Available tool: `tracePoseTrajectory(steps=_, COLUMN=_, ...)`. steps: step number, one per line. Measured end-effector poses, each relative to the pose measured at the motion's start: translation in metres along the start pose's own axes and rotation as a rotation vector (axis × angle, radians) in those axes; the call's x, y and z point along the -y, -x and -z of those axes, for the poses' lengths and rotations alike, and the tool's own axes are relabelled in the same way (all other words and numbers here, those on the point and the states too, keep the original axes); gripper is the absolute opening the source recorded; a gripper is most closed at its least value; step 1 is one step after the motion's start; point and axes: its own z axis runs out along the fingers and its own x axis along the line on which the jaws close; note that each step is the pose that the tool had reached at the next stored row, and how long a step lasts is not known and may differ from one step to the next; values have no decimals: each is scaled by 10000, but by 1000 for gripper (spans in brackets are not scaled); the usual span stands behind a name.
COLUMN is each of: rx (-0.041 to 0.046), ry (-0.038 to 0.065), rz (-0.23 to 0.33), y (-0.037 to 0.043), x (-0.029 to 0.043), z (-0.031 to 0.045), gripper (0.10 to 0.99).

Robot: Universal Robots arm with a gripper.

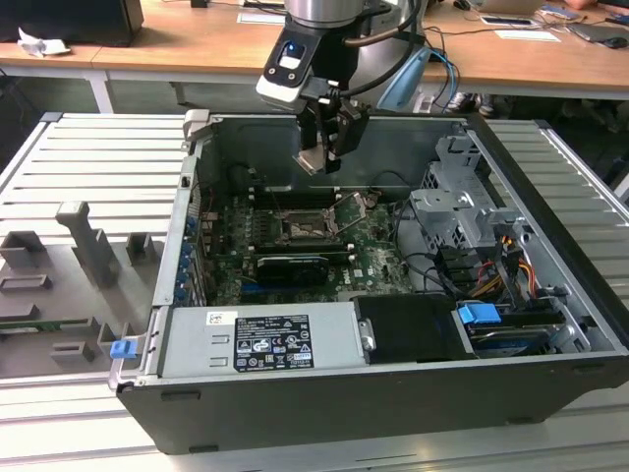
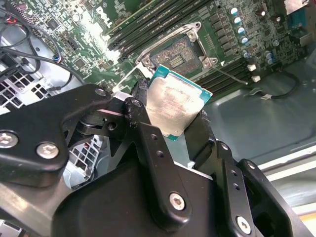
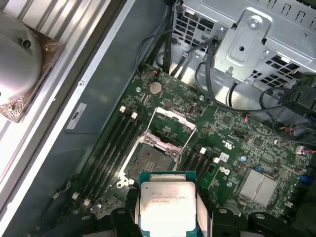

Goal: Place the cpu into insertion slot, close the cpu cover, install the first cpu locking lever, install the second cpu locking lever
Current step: 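Place the cpu into insertion slot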

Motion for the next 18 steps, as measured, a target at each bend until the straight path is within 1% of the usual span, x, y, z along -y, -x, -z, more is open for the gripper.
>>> tracePoseTrajectory(steps=18, rx=30, ry=6, rz=-349, y=1, x=3, z=-29, gripper=541)
